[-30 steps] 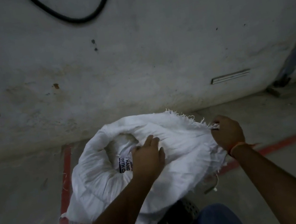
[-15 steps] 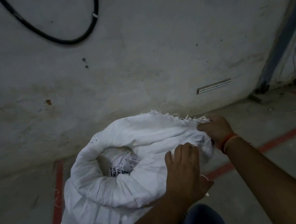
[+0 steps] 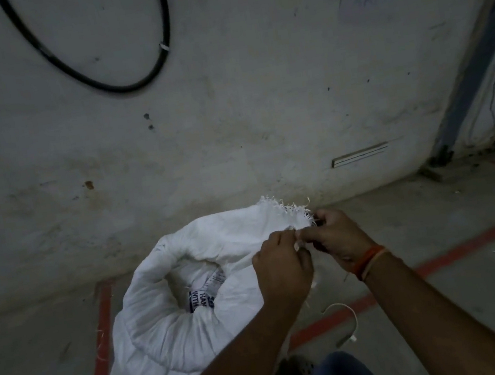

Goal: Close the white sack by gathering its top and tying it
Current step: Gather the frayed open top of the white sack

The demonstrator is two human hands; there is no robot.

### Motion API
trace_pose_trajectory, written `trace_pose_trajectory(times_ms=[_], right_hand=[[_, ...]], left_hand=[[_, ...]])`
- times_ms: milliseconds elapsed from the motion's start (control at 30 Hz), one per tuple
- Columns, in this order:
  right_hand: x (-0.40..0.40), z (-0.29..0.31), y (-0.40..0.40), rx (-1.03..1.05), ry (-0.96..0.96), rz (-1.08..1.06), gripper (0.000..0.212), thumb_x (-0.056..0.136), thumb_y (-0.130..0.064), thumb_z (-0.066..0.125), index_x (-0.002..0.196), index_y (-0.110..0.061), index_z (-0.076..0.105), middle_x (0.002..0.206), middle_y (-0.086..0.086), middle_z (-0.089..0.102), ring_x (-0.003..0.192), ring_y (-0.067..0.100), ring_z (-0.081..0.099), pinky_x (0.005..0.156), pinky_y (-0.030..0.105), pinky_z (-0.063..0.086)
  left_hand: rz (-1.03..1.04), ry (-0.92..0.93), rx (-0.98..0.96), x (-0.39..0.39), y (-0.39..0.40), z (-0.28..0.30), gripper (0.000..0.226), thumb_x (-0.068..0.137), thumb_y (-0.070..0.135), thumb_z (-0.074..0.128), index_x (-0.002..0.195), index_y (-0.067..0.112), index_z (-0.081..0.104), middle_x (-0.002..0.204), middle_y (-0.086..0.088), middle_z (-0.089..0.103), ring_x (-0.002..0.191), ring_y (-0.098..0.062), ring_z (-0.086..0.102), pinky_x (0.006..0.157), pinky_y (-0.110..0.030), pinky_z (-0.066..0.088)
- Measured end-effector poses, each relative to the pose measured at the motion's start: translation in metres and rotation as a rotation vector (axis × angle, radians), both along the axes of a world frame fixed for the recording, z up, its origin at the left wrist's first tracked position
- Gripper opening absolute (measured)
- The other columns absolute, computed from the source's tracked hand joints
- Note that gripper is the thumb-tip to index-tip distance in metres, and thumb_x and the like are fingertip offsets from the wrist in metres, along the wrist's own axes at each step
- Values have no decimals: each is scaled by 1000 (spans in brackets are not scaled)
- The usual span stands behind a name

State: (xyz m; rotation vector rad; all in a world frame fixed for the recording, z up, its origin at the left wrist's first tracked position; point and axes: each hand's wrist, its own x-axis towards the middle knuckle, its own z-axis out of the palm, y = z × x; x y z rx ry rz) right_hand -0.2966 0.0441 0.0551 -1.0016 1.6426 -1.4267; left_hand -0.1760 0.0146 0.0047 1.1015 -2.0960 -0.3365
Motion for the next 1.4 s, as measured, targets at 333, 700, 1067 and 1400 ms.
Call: trace_pose_trajectory(times_ms=[333,700,1067,1400], right_hand=[[-3,7,14,76,-210,-159,28,88,-32,66,66,-15,66,46,1,52,38,16,46,48,21,35],[-27,38,3,-223,332,-196,8,88,-5,67,88,-5,75,72,-1,69,59,1,60,56,15,49],[-24,77,5,-341,389,38,12,88,-14,66,79,-14,73,76,3,70,65,9,61,63,25,50],[-5,67,4,-402,275,197,16,92,-21,63,90,-8,72,88,9,73,81,19,67,78,38,54]], left_hand=[[-466,75,335,16,-15,35,22,101,14,46,117,14,62,98,-9,71,80,-22,63,75,-32,49],[-227,-133,94,40,-6,74,31,84,42,63,112,28,61,102,5,70,88,-16,64,83,-34,56],[-415,-68,-25,73,-39,150,22,100,26,57,102,11,73,122,-7,63,108,-12,58,93,-23,41],[-494,-285,-62,75,-67,128,27,92,31,62,99,9,77,103,-7,74,96,-20,66,89,-36,52]])
